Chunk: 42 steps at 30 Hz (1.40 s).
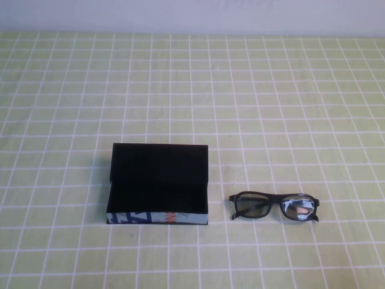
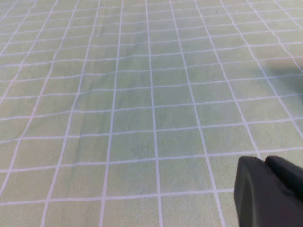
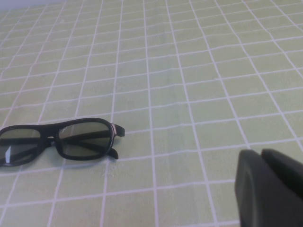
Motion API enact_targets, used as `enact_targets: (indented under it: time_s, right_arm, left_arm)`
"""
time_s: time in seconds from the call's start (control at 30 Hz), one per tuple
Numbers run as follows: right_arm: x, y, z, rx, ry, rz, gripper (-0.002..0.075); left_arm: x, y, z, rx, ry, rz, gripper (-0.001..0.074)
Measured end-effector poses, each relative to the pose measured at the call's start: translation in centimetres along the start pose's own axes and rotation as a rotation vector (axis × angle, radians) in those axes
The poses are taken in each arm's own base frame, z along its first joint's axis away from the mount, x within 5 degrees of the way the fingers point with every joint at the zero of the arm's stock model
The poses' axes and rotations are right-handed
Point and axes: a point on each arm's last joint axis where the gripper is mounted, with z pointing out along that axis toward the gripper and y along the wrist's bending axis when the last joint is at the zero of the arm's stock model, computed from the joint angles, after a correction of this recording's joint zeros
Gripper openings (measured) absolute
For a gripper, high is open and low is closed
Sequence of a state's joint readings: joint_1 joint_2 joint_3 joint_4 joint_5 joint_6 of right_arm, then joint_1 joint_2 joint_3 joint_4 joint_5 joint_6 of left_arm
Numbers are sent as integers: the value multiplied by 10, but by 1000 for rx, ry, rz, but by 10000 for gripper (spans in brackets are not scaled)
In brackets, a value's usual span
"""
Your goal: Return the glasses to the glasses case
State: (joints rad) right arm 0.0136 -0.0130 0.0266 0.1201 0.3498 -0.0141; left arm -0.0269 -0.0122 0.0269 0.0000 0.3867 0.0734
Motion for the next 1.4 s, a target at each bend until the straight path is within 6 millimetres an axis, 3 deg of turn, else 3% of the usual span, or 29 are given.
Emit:
enact_targets:
  time_s: [1.13,1.27,1.4]
  right_arm:
    - [-2,4,0,-42,-24,119,-11]
    - [-5,7,0,-81,-48,241,-11]
    - [-15,9,-2,-139,-138,486,-11]
  left_arm:
    - [0,0,0,0,0,0,-2]
    - [0,0,0,0,0,0,-2]
    - [0,0,0,0,0,0,-2]
